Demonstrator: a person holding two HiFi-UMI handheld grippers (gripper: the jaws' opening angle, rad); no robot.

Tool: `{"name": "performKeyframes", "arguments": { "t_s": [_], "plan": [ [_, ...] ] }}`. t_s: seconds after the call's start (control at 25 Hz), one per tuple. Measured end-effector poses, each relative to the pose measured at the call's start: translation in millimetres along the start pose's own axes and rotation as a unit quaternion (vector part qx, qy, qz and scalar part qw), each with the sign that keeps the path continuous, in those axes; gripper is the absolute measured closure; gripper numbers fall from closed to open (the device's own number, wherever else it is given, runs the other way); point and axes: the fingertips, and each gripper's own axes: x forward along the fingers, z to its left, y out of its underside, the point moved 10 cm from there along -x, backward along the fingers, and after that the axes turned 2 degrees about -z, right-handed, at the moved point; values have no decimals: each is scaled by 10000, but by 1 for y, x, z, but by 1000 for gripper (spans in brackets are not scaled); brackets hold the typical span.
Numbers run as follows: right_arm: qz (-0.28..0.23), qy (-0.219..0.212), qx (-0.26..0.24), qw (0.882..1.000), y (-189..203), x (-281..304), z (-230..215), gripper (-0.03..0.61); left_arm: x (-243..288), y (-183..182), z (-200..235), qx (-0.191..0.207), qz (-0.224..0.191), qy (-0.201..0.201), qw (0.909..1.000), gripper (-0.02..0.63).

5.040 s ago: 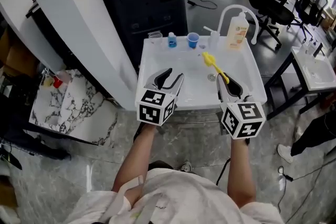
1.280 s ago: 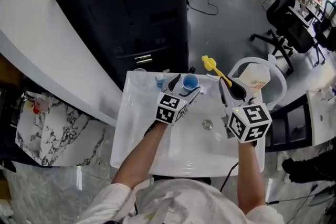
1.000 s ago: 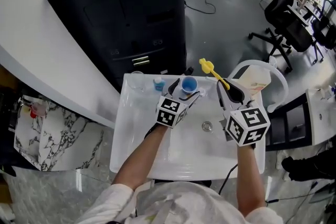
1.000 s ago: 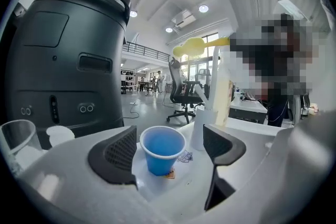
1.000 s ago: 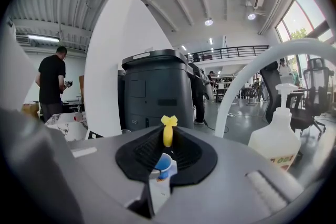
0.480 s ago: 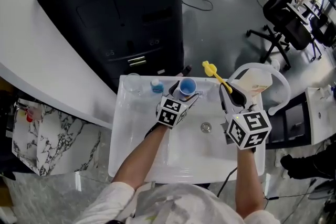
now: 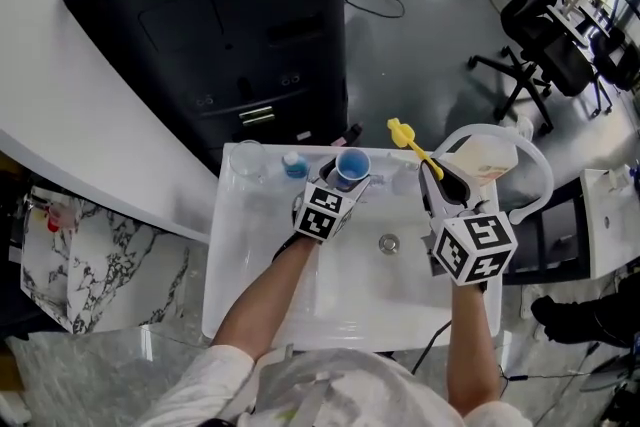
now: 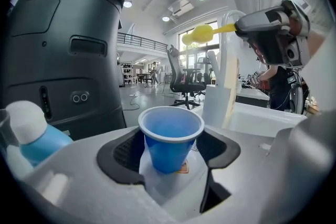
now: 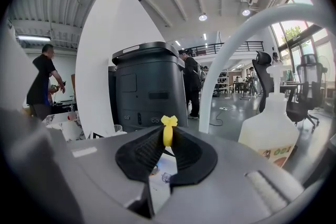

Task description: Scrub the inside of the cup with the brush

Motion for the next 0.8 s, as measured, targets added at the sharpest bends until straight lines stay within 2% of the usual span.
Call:
{"name": "performKeyframes", "arguments": {
  "t_s": [0.32,0.52,0.8],
  "plan": [
    [-29,-255,4,9997,-6,1,-4,541,-17,-22,-2,148,-121,-157,9997,304],
    [-46,-512,-59,9987,-12,-2,-8,541,-28,-42,-10,76,-264,-221,9994,302],
    [-68,-875,-173,9960,-18,-8,-10,541,-50,-66,-19,256,-305,-464,9981,304]
  ]
}}
